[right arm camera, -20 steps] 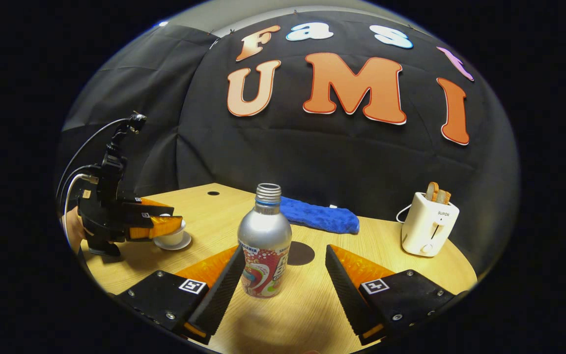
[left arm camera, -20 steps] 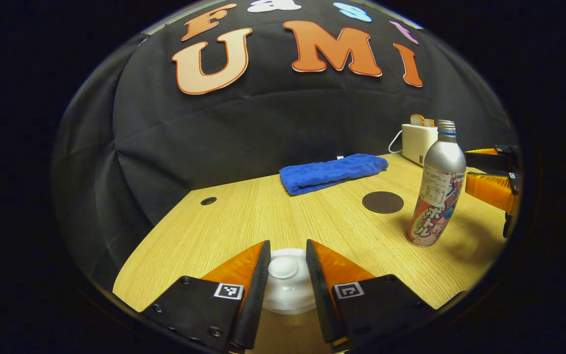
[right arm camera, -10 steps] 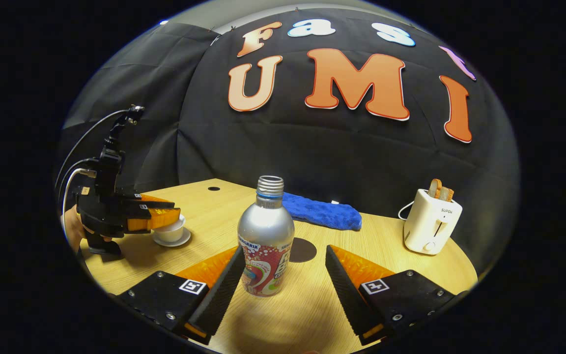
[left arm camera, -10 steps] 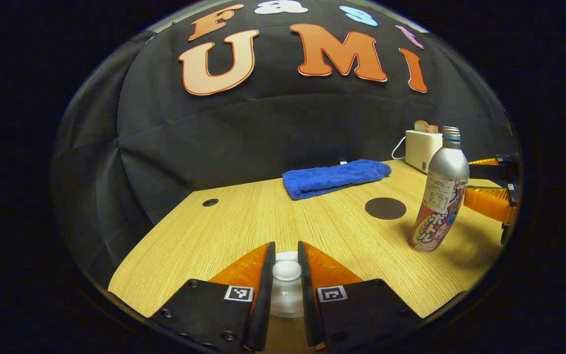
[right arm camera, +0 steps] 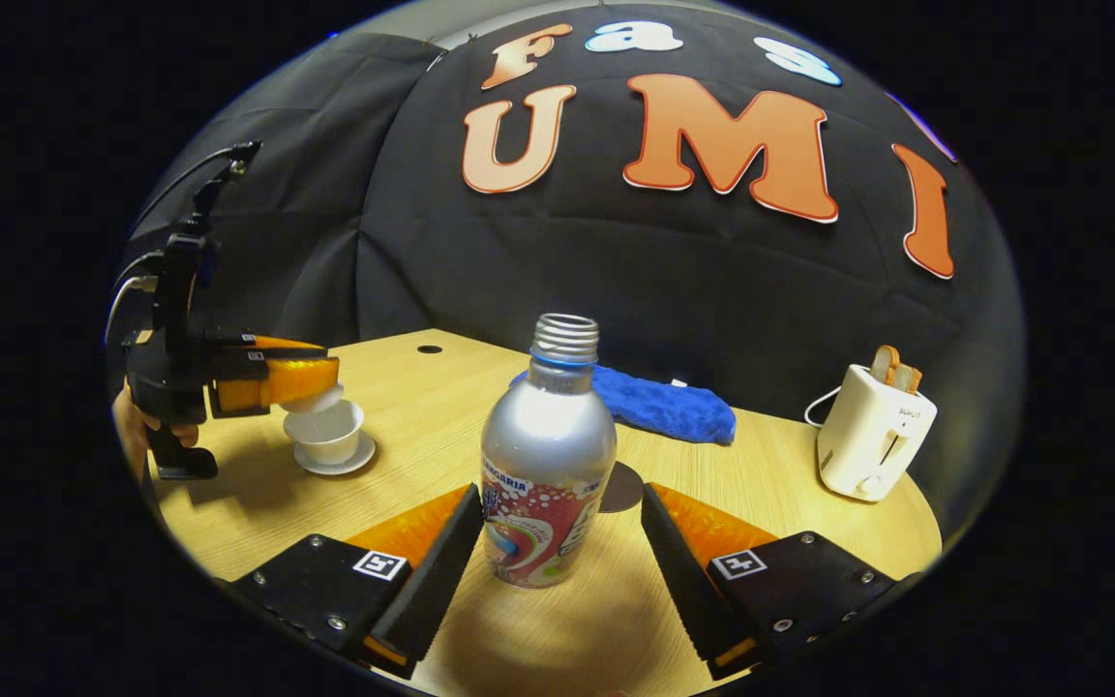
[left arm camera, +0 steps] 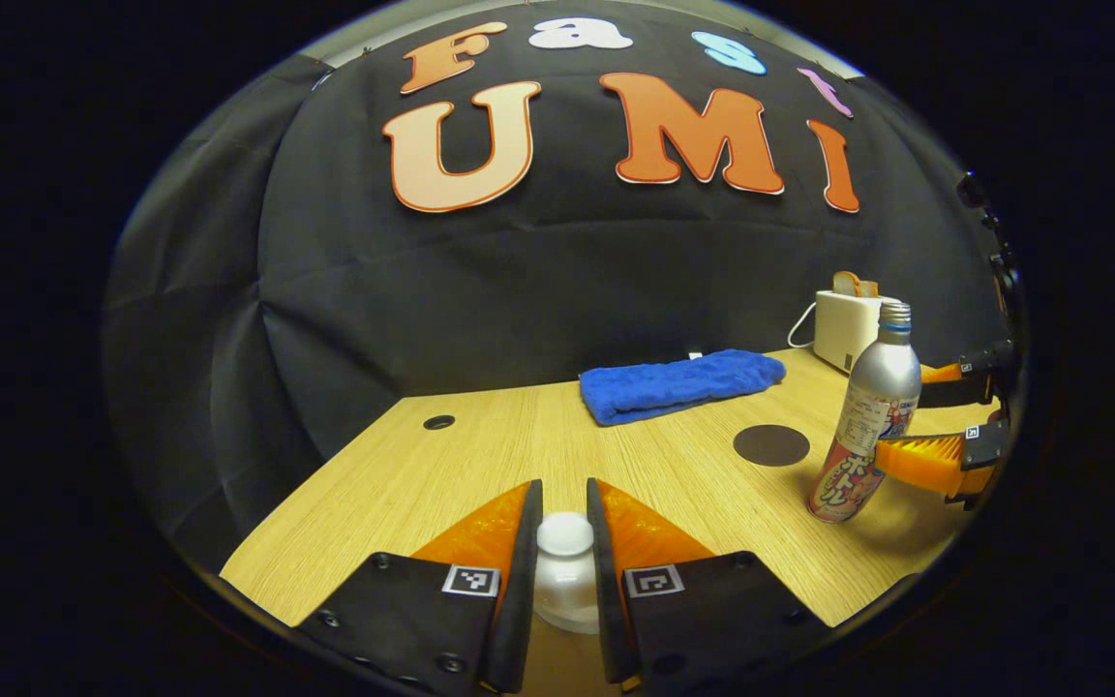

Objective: Open the teacup lid with one hand, grasp the water bottle and pour water into the teacup with the other hand; after pouring, place the water bottle on the coaster and then close the teacup lid.

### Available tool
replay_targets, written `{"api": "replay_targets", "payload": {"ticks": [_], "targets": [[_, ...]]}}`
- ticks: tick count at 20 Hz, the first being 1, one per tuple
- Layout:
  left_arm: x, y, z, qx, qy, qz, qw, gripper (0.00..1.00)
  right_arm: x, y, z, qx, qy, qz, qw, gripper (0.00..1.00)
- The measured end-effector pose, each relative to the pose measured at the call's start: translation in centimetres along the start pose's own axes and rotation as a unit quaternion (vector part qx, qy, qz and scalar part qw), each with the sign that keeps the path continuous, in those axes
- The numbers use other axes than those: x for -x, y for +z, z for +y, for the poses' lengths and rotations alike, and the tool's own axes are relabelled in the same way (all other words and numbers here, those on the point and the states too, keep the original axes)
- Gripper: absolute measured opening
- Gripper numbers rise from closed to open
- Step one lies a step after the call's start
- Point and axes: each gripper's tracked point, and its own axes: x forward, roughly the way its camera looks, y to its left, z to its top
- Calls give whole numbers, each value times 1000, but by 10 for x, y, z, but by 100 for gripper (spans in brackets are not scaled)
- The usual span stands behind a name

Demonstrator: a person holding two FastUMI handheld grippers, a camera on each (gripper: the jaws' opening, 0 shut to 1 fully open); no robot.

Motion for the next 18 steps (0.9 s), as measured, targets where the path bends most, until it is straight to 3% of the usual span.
{"api": "replay_targets", "payload": {"ticks": [6,9,14,18], "targets": [[12,-3,21,3,25,2,1000,30,-13,-18,11,-14,5,39,999,95],[18,-4,30,4,34,4,999,33,-15,-19,13,-29,9,51,998,81],[28,-9,43,15,47,-1,999,30,-11,-11,15,-51,9,53,997,79],[33,-8,53,18,57,-5,998,33,-8,6,10,-16,1,46,999,78]]}}
